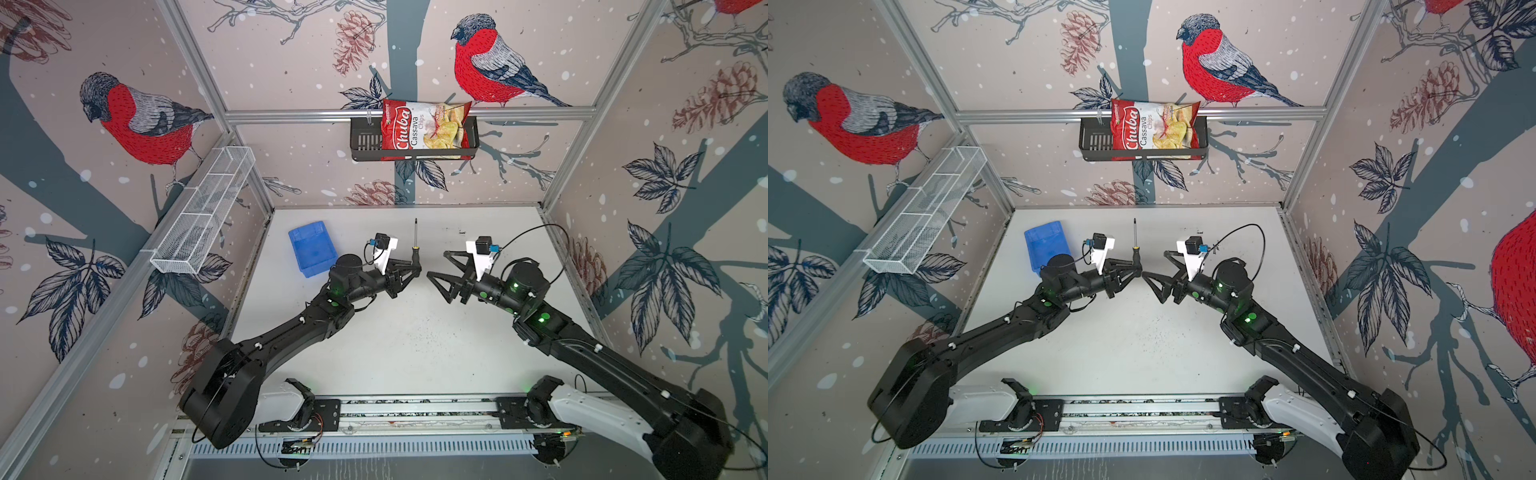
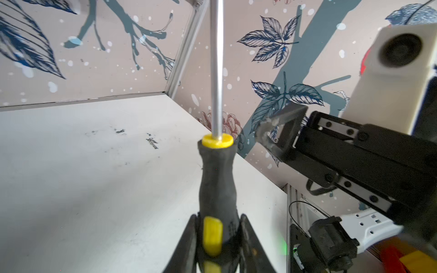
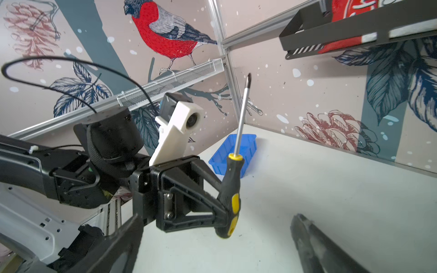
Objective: Put the screwdriver in the bin
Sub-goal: 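Grasp the screwdriver handle with the left gripper and open the right gripper, then move the left gripper with the screwdriver over the blue bin while the right arm withdraws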
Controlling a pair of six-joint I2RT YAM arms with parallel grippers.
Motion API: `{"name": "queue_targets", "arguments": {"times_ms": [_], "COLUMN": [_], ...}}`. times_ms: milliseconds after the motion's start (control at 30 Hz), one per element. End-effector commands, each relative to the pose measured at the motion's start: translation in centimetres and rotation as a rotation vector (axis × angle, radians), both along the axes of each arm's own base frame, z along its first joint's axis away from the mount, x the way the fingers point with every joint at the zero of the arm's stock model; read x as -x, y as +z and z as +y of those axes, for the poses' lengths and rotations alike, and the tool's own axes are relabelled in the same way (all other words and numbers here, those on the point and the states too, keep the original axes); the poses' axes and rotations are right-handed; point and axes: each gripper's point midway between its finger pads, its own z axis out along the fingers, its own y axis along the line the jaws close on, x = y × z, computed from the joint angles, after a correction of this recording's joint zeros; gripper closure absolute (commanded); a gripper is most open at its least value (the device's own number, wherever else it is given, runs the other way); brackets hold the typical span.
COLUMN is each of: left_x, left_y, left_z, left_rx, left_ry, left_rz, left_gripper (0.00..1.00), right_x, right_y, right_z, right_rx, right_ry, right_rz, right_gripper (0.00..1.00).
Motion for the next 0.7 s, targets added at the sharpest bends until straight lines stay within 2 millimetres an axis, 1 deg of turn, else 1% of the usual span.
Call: {"name": "queue_targets", "arguments": {"times_ms": [0,33,133,300,400,500,567,667], "left_x": [-2.4,-3.0,-4.1,-5.4,-6.7,-7.8,-8.5,-9.6], "left_y": [-3.0,-3.8,-5.1,-6.2,-7.1,-7.8,-8.1,-8.5], "left_z": [2.8,3.6,6.0,9.5,12.3,15.1,16.9,19.8], "left_rx": [-0.124,-0.151,-0.179,-0.208,-0.233,-0.251,-0.263,-0.273], "left_ry": [0.154,0.191,0.281,0.390,0.488,0.587,0.649,0.738], "left_rz": [0.114,0.151,0.216,0.260,0.318,0.358,0.379,0.432], "left_gripper": [0.89,0.89,0.89,0.90,0.91,0.91,0.91,0.91], "right_x": [-0.3,-0.3,-0.1,0.2,0.1,-0.1,-0.4,-0.6], "right_y": [-0.5,-0.7,-1.1,-1.4,-1.4,-1.7,-2.4,-2.9], "right_z": [0.7,1.2,2.3,4.4,5.9,7.5,8.6,10.1], "right_rx": [0.070,0.078,0.099,0.142,0.165,0.185,0.209,0.239], "right_ry": [-0.034,-0.034,-0.028,-0.013,-0.001,0.019,0.030,0.045], "right_rz": [-0.088,-0.097,-0.120,-0.167,-0.193,-0.205,-0.206,-0.220], "right_gripper": [0.01,0.01,0.01,0.01,0.01,0.01,0.01,0.01]}}
